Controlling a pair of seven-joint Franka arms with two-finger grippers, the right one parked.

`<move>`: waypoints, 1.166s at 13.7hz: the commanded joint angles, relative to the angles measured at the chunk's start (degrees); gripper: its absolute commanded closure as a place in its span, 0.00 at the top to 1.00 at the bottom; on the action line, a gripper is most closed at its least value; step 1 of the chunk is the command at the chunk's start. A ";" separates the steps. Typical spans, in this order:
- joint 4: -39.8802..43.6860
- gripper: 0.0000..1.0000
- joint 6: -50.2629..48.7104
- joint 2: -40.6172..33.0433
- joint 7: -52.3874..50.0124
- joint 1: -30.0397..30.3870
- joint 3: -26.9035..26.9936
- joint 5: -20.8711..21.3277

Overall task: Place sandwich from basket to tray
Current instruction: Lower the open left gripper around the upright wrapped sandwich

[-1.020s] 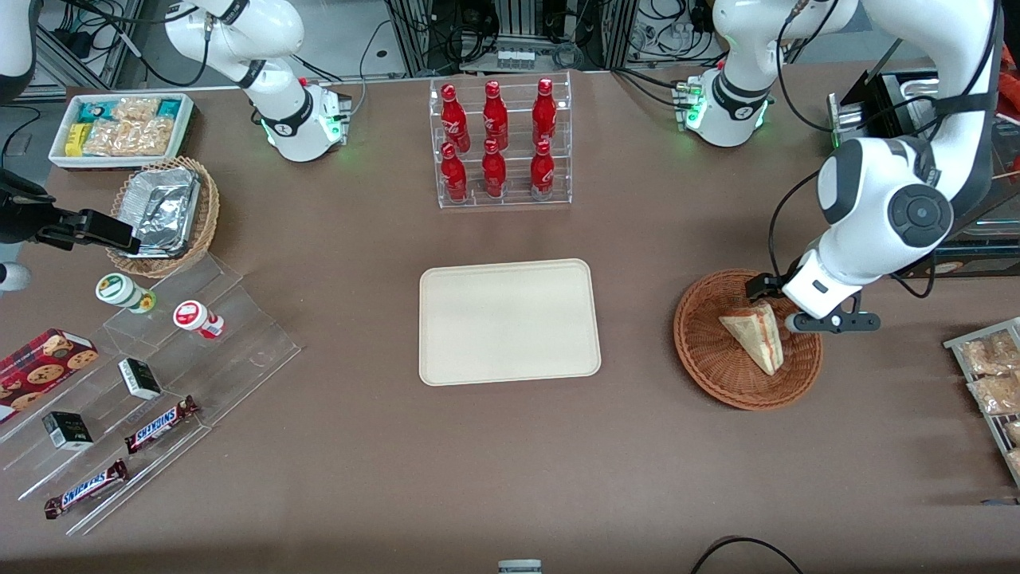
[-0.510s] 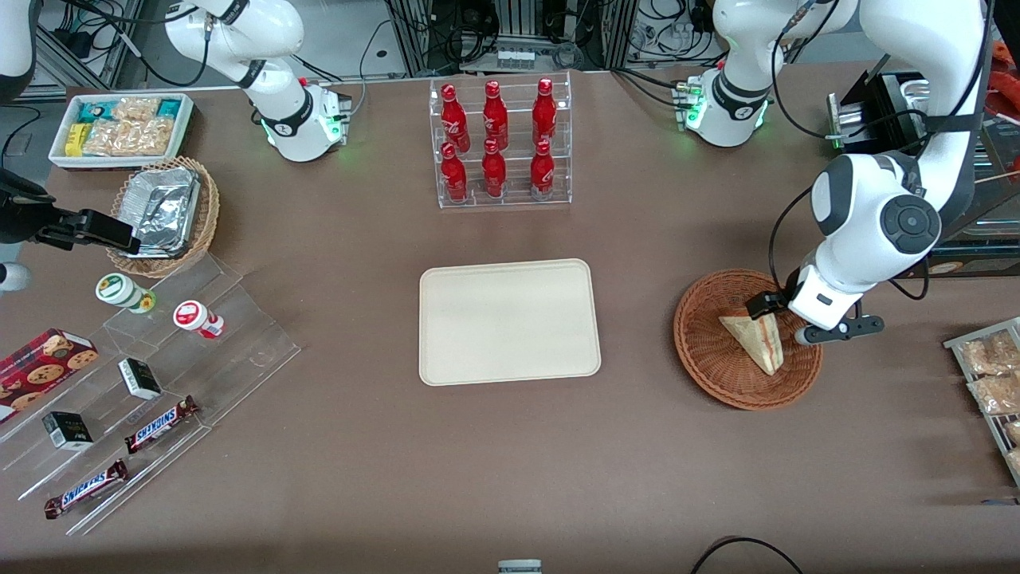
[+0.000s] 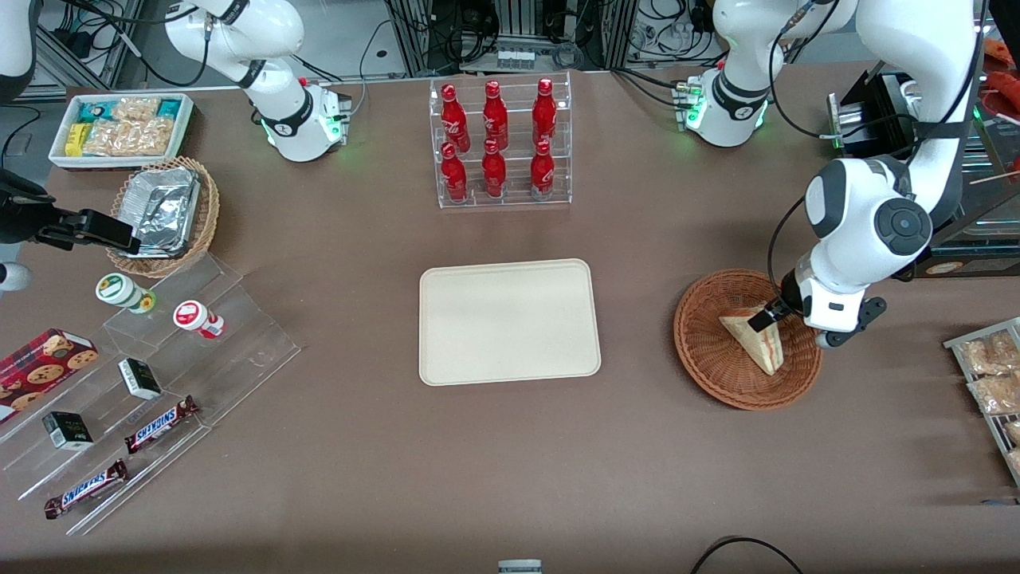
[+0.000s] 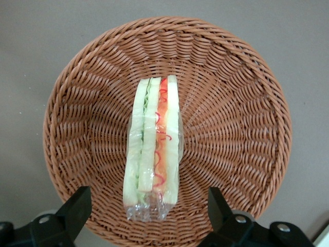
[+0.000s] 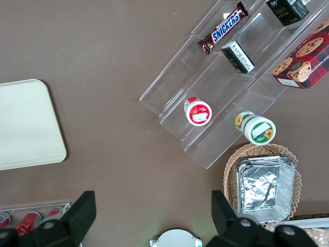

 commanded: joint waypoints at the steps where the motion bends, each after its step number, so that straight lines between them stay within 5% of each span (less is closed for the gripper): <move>1: -0.34 1.00 1.75 0.90 -4.02 0.36 -0.51 -0.51; 11: -0.43 1.00 6.68 6.61 -5.53 0.09 -0.51 -0.42; 12: -0.43 0.84 6.68 6.61 -5.53 0.09 -0.51 -0.42; 14: -0.60 0.22 6.33 6.35 -5.53 0.09 -0.51 -0.42; 15: -0.69 0.02 5.98 6.18 -5.27 0.09 -0.51 -0.42; 16: -0.78 0.00 5.28 5.91 -4.48 0.09 -0.51 -0.25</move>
